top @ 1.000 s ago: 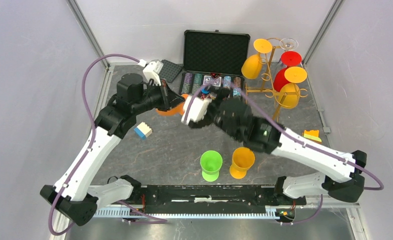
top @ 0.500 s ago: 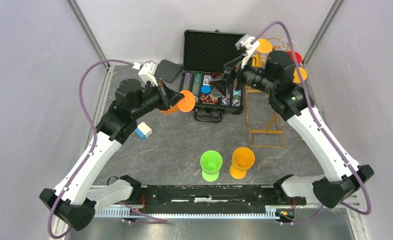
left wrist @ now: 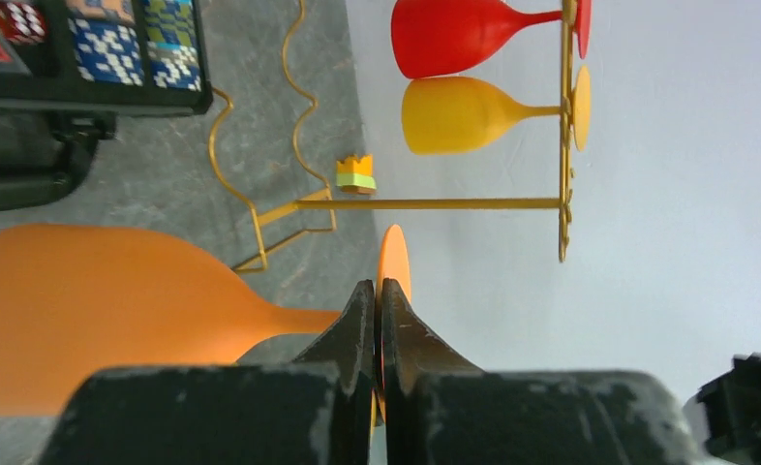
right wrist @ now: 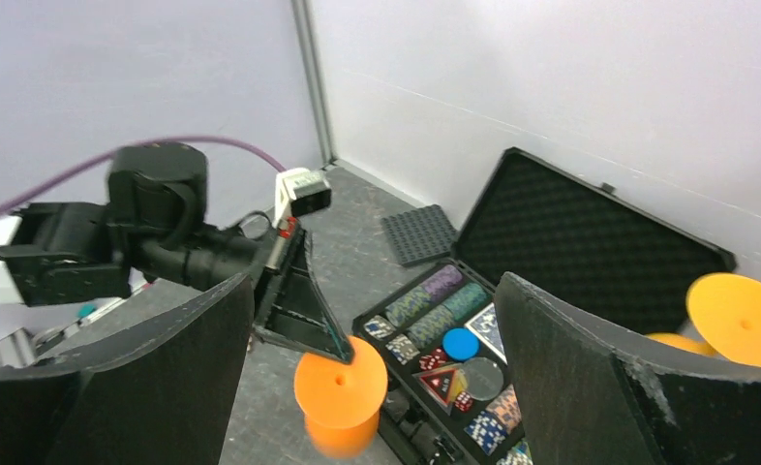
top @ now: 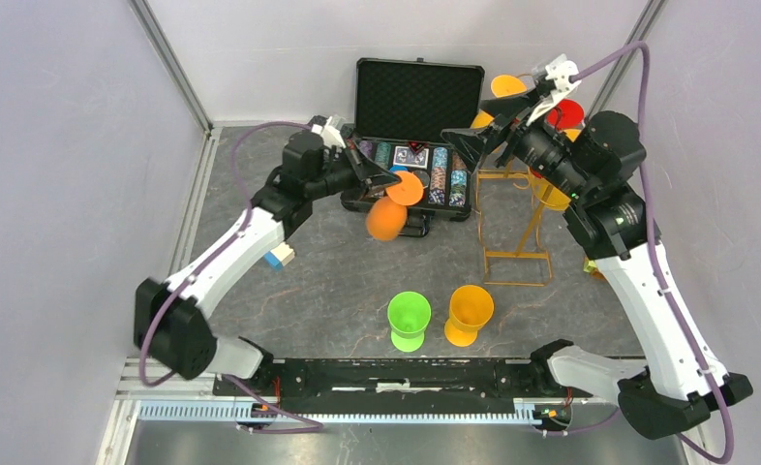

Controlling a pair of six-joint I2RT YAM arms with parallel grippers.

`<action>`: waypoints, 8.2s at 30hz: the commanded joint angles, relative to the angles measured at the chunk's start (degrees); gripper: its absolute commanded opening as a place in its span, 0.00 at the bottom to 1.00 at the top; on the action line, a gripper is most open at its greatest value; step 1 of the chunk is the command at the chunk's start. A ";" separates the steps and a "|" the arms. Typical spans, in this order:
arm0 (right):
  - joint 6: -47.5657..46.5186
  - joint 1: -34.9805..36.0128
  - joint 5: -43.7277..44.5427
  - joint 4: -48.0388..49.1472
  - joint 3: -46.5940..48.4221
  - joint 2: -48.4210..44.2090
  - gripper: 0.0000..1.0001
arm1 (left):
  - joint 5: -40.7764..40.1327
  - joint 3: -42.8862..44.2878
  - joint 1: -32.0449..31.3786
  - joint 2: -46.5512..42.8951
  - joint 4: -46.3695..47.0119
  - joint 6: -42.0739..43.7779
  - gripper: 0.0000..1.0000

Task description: Place the wine glass upside down on the wine glass rack

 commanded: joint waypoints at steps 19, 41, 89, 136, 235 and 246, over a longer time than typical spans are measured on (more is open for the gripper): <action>-5.05 -0.38 12.10 -7.88 -0.02 -2.22 0.98 | 8.08 31.56 -4.86 28.91 26.49 -24.84 0.02; -6.55 -0.46 15.73 -9.67 -1.30 -3.71 0.98 | 0.98 54.67 -7.49 43.91 15.37 -20.47 0.02; -4.99 -0.46 16.87 -9.42 -3.53 -3.92 0.98 | -4.53 61.19 -11.90 49.57 13.09 -13.32 0.03; -4.30 -0.47 17.40 -9.41 -4.93 -4.35 0.98 | -9.33 55.51 -10.39 45.88 15.09 -16.82 0.02; -3.43 -0.48 33.76 -14.77 7.79 -4.49 0.99 | -15.78 55.22 -12.78 43.59 12.71 -15.27 0.02; -3.11 -0.46 33.39 -14.74 7.46 -4.67 0.99 | -16.57 57.48 -12.69 44.90 13.04 -15.46 0.02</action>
